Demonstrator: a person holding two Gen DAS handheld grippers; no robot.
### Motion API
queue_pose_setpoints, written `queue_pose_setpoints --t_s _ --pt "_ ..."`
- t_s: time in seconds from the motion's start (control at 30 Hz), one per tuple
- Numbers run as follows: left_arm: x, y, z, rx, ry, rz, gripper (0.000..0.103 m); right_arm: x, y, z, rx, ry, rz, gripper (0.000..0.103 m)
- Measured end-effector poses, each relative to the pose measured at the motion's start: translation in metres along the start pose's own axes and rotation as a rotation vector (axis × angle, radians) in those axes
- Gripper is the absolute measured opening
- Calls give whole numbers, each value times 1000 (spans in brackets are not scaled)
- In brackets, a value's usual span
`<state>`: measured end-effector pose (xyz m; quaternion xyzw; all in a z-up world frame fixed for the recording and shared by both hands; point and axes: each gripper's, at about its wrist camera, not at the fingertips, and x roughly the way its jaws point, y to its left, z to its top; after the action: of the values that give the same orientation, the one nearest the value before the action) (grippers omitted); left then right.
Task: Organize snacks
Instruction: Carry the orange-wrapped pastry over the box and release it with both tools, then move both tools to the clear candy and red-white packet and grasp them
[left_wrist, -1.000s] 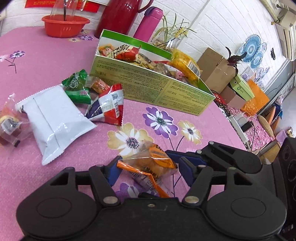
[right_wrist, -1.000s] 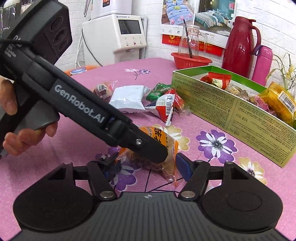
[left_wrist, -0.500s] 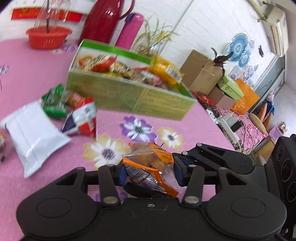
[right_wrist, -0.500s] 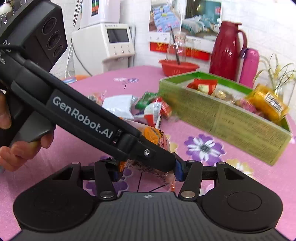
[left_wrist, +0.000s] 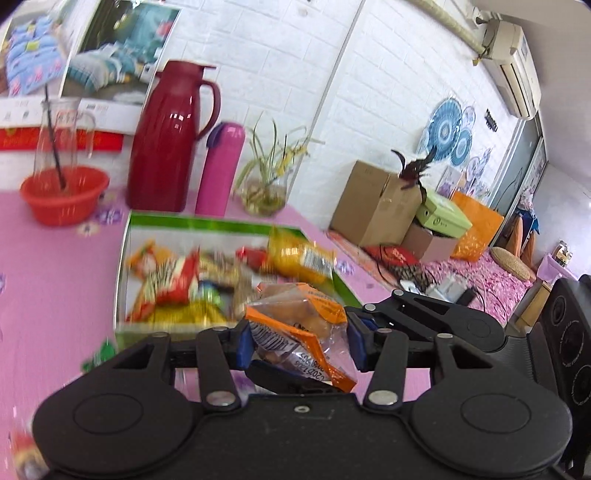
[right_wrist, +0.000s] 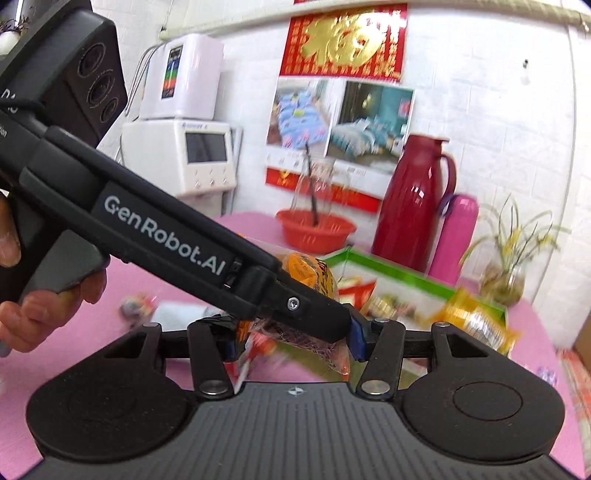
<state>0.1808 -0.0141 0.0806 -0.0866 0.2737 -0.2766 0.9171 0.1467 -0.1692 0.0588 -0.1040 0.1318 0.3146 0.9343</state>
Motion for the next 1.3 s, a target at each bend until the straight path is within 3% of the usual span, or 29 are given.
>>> queue_pose_setpoints --t_s 0.27,0.5,0.53,0.57,0.63,0.87,1.1,1.3 --pt "40 21 32 26 -6 -16 11 34 -36 13 22 -28 -30 87" --pt "76 44 39 43 19 5 16 71 -58 6 48 -30 -28 87" --pt "83 48 37 43 33 27 23 78 -61 2 52 -20 -23 88" --pt "89 52 34 42 45 60 57 86 -63 0 52 -3 -17 90" --pt "96 59 27 33 49 141 98 95 -65 -8 55 41 -42 103" --pt "93 72 21 3 50 176 101 92 -64 -16 54 50 -35 103" --pt "64 55 19 4 8 267 103 67 -56 -9 57 9 -73 103" --pt "40 44 8 -44 41 319 103 39 -44 -11 58 0 -82 103"
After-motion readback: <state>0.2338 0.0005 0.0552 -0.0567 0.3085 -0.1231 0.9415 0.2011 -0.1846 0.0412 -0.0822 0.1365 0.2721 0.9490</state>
